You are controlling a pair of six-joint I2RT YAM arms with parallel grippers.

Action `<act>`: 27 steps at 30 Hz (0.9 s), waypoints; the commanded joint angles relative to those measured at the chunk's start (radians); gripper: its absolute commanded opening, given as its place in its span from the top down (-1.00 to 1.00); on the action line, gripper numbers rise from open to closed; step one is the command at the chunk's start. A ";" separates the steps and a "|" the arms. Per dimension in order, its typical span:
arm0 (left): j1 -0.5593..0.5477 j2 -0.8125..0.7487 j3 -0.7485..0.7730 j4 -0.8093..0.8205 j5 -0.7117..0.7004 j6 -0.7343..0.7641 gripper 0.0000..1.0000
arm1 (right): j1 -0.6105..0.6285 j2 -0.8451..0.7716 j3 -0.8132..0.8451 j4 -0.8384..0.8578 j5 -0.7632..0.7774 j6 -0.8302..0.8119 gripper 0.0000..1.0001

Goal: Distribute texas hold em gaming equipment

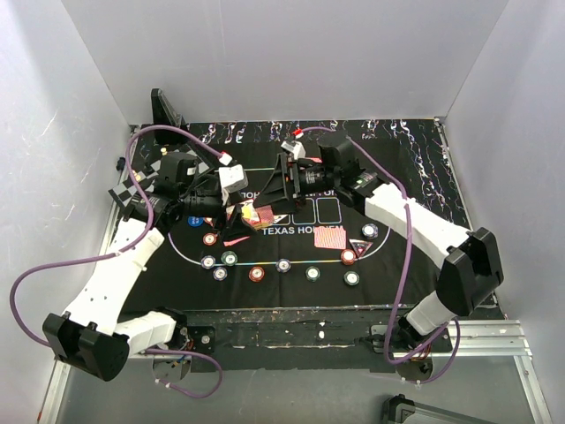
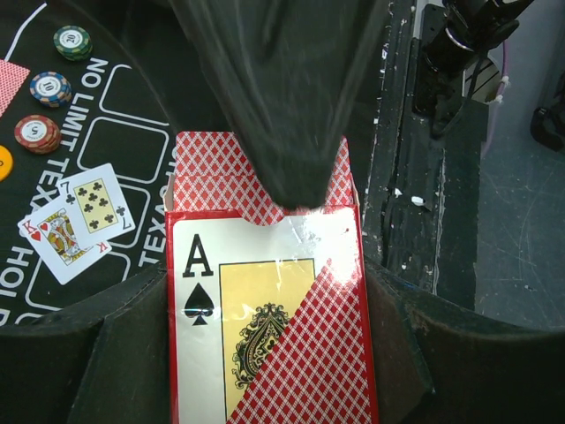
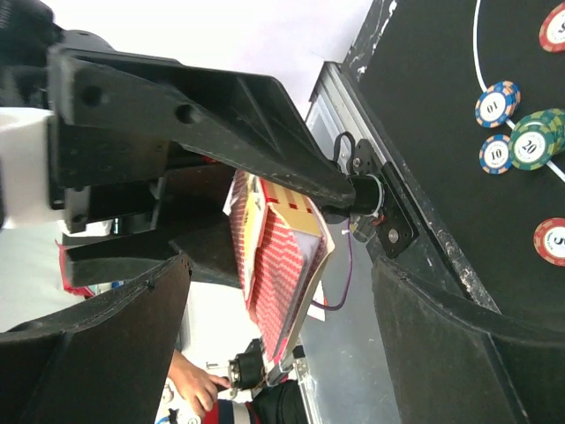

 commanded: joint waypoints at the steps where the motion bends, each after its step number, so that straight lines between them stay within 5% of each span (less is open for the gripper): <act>1: 0.005 0.009 0.064 0.041 0.013 0.018 1.00 | 0.017 0.024 0.017 0.063 -0.017 0.026 -0.81; 8: 0.005 0.016 0.076 0.053 0.014 0.007 1.00 | 0.017 0.049 0.003 0.063 -0.039 0.039 -0.81; 15: 0.007 0.006 0.076 0.059 0.017 -0.003 1.00 | -0.005 0.052 -0.018 0.058 -0.052 0.036 -0.40; 27: 0.004 -0.002 0.070 0.067 0.027 -0.013 1.00 | -0.048 0.011 -0.083 0.060 -0.058 0.034 -0.18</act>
